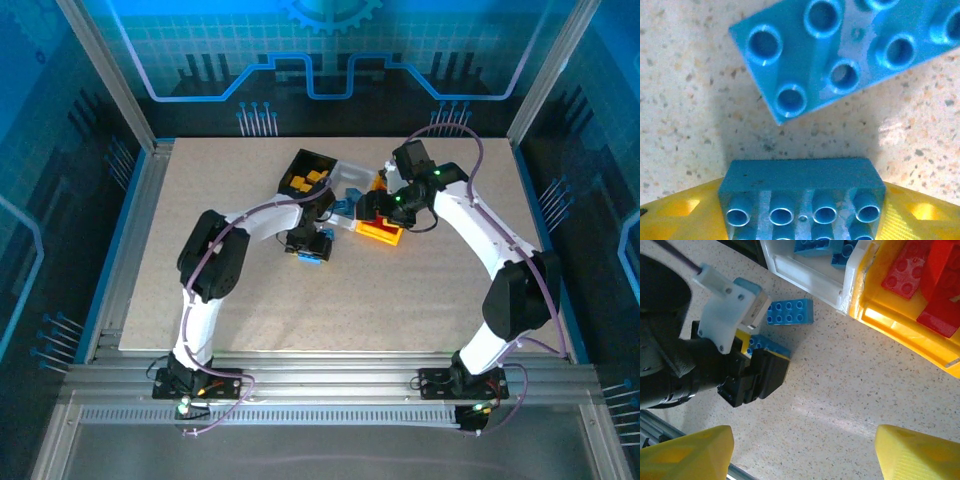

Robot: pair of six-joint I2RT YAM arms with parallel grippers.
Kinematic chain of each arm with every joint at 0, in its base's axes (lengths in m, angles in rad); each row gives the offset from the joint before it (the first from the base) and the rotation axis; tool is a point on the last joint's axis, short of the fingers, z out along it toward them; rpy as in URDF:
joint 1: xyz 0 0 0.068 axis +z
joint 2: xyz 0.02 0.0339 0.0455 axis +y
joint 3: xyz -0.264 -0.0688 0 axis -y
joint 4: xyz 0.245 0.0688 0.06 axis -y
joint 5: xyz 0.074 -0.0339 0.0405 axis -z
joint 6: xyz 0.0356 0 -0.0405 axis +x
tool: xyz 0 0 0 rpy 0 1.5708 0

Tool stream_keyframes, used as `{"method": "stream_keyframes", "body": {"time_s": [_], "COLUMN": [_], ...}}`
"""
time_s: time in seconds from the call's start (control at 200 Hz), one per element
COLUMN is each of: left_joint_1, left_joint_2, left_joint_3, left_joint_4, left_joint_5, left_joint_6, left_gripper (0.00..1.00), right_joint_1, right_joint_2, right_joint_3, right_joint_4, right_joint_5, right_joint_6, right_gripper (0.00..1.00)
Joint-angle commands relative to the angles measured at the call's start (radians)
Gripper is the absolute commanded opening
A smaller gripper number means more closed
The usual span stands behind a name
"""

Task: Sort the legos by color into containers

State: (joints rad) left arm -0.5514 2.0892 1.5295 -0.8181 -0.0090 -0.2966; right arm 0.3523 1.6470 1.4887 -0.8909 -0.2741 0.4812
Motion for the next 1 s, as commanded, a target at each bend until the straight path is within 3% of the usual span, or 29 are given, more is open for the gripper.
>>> {"method": "stream_keyframes", "body": {"time_s": [0.0, 0.205, 0.36, 0.575, 0.991], "left_joint_1": [0.024, 0.088, 0.117, 0.123, 0.124], "left_joint_2": [-0.112, -0.287, -0.35, -0.264, 0.148], "left_joint_3": [-0.118, -0.325, -0.325, -0.094, 0.519], "left_joint_4": [0.028, 0.217, 0.302, 0.299, 0.153], "left_joint_5": [0.119, 0.322, 0.399, 0.406, 0.345], "left_joint_6": [-0.109, -0.348, -0.487, -0.555, -0.513], "left_gripper": [0.63, 0.62, 0.63, 0.63, 0.63], "right_joint_1": [-0.012, -0.012, -0.016, -0.024, -0.047], "right_joint_2": [-0.029, -0.044, -0.072, -0.155, -0.341], "right_joint_3": [-0.026, -0.075, -0.123, -0.227, -0.436], "right_joint_4": [0.014, 0.028, 0.035, 0.059, 0.071], "right_joint_5": [-0.031, -0.036, -0.025, -0.022, -0.006], "right_joint_6": [0.016, 0.018, 0.011, 0.028, 0.063], "right_gripper": [0.76, 0.76, 0.76, 0.76, 0.76]}}
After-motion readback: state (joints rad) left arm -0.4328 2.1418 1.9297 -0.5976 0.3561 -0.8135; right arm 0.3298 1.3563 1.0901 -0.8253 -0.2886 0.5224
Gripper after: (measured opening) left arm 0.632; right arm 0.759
